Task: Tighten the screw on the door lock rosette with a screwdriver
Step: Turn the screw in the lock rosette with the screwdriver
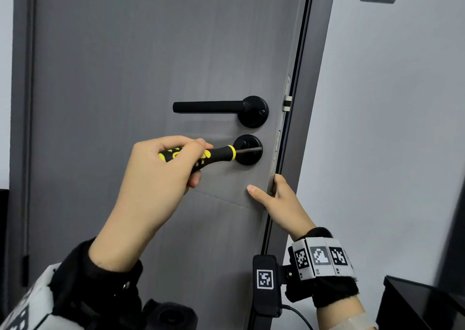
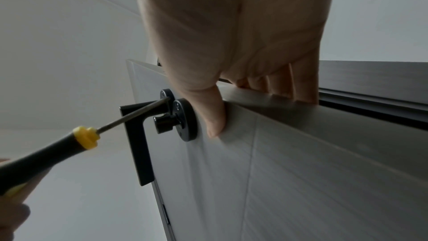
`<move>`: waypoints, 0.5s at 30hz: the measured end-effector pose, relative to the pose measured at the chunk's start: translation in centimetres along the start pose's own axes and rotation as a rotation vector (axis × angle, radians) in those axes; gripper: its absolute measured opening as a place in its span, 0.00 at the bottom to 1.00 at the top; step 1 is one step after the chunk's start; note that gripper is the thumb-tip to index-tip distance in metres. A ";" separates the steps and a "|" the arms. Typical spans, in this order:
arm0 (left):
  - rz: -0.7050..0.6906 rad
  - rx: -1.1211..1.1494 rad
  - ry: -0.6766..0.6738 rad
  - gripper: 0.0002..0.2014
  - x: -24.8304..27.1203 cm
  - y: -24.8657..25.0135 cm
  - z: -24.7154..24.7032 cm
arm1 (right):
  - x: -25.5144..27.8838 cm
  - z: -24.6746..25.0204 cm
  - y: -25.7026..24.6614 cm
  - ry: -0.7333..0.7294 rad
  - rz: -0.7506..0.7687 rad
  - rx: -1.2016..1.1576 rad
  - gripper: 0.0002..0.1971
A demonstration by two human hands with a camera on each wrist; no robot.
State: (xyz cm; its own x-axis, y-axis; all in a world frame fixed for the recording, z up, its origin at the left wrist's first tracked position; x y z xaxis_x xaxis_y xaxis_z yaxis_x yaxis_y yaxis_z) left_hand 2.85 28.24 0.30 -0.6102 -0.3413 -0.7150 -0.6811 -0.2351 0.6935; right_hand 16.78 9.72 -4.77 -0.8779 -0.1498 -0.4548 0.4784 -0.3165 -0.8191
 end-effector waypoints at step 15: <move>0.170 0.442 -0.381 0.17 1.0 -8.2 -2.3 | -0.5 0.3 1.1 0.062 0.061 -0.128 0.17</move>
State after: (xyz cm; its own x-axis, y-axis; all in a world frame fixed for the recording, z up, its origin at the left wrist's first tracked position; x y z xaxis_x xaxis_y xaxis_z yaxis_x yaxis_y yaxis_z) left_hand 8.70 27.72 -5.89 -0.7714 0.0282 -0.6357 -0.6153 0.2221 0.7564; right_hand 17.76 9.16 -5.36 -0.8460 -0.1060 -0.5226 0.5331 -0.1856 -0.8254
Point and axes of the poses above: each hand's wrist, its own x-axis away from the middle knuckle, its own z-axis out of the back of the hand, y = z × x, the point moved 6 cm from there along -x, towards the middle knuckle, and after that the axes turned 1 degree about -z, right-handed, at the moved point
